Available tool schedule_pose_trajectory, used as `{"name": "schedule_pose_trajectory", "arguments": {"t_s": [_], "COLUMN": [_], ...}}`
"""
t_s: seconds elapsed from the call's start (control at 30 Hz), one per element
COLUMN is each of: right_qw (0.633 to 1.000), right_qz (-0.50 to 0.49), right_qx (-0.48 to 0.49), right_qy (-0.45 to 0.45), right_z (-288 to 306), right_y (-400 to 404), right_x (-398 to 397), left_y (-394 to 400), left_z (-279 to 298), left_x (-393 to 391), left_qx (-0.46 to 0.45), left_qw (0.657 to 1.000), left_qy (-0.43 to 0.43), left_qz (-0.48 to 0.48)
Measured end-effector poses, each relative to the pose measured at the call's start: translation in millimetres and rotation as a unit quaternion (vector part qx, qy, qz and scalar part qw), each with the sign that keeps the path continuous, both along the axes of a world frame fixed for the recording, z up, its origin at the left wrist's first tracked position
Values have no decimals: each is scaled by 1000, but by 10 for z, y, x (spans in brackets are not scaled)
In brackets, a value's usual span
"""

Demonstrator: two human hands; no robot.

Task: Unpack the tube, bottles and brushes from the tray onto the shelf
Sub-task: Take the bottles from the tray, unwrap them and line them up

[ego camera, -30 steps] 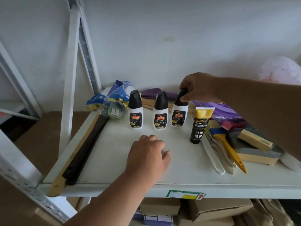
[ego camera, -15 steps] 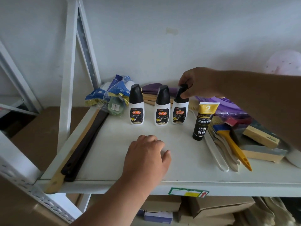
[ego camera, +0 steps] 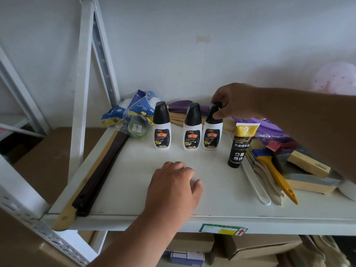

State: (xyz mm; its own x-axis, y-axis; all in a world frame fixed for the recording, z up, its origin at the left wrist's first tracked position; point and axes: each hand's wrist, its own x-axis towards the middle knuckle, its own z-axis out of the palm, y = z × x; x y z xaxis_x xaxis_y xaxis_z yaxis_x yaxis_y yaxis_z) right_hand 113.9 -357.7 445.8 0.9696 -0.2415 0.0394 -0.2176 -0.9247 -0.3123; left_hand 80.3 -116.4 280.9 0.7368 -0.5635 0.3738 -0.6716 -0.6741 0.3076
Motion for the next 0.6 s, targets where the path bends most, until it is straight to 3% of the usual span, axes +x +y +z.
{"name": "schedule_pose_trajectory", "arguments": {"t_s": [0.43,0.6], "right_qw": [1000,996], "right_qz": [1,-2], "right_qx": [27,-19], "right_qy": [-8,-85], "right_z": [85,346], "right_y": [52,292], "right_x": [-80,-281], "left_y": [9,159], "left_z": [28,103], "left_x": [-17,-123], "left_qx": [-10,-51], "left_qw": [1000,998], "left_qy": [2,27], "left_qz": [2,-5]}}
